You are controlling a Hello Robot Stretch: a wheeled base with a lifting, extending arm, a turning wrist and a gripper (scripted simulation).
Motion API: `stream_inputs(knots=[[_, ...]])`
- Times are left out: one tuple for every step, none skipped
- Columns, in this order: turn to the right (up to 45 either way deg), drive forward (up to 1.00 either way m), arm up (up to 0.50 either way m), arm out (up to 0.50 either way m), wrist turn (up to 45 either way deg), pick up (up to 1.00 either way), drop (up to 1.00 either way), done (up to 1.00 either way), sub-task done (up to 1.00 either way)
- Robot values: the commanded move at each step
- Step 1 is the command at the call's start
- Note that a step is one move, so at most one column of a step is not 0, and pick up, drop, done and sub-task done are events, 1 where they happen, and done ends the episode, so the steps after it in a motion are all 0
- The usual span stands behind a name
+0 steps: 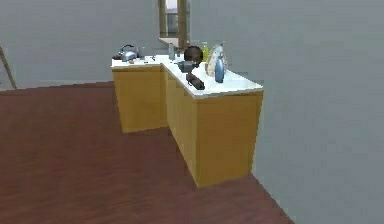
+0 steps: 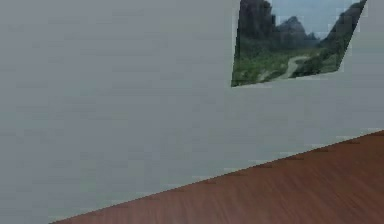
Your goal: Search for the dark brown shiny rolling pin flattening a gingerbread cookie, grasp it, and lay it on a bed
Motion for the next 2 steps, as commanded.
stream_inputs(knots=[[0.0, 0.6, 0.0, 0.0, 0.0, 0.0, 0.0, 0.0, 0.0], [-45.0, 0.0, 0.0, 0.0, 0.0, 0.0, 0.0, 0.0, 0.0]])
